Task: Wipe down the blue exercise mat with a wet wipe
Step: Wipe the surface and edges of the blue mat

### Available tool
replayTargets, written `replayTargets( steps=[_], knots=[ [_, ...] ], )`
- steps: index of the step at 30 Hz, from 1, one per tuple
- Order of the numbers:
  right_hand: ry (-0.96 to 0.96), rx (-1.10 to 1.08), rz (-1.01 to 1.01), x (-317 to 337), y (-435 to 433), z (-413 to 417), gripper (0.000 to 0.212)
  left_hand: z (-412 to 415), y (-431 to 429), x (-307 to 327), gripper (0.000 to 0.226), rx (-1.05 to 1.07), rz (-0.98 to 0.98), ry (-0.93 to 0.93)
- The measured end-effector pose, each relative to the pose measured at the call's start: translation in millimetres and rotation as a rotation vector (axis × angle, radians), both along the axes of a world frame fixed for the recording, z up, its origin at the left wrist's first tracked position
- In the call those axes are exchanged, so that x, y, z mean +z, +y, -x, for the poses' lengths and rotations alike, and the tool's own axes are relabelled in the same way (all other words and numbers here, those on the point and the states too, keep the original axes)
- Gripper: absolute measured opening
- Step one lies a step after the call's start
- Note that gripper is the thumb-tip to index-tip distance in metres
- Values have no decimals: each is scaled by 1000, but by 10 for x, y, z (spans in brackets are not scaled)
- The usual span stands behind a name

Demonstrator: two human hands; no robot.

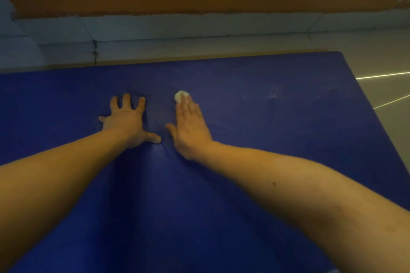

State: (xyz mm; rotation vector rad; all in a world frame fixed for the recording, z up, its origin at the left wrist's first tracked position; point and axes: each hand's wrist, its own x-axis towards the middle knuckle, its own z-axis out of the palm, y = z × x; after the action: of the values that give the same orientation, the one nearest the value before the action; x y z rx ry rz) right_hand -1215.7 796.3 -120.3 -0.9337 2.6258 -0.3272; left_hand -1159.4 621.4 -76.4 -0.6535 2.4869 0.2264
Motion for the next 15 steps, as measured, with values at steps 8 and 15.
replayTargets(
  steps=[8,15],
  knots=[
    [62,-303,-131,83,900,928,78,-40,-15,-18,136,-6,-14,6],
    [17,-473,-218,66,601,694,76,-18,-12,-25,135,1,-12,16]
  ],
)
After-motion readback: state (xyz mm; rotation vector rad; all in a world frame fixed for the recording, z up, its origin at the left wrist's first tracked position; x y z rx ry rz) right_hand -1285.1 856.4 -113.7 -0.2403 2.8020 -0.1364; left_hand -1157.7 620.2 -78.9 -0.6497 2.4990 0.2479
